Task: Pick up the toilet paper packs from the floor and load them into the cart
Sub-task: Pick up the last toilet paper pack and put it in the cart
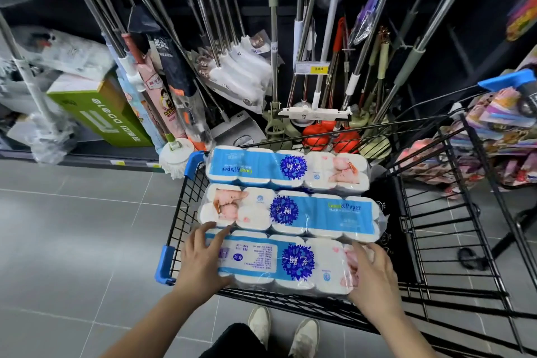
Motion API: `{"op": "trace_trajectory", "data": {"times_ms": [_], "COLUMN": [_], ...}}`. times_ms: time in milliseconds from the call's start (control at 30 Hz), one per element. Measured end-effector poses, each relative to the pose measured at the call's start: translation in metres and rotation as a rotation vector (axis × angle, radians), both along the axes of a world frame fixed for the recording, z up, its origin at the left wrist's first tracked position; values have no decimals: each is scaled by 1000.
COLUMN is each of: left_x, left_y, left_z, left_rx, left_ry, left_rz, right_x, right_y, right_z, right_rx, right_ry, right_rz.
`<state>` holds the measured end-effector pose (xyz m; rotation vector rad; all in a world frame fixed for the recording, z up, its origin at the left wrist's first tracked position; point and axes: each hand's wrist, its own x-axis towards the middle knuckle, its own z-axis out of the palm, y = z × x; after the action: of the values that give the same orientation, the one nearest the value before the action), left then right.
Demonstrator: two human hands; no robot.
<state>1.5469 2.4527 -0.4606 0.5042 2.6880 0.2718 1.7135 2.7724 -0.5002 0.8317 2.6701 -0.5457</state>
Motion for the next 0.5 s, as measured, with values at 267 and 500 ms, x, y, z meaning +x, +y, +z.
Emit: {"op": "trace_trajectory", "data": {"times_ms": [267,500], "left_x": [-3,-16], "left_y": [3,17], "left_z": [-6,6], "left_rx": [-113,-225], "left_ry": [12,-56], "left_rz": [-1,-94], "right_x": [-2,-4], "right_y": [0,3], "right_z": [3,13], "right_rx": [-29,-134], "right_ry": [5,14], "right_rz": [63,67]}}
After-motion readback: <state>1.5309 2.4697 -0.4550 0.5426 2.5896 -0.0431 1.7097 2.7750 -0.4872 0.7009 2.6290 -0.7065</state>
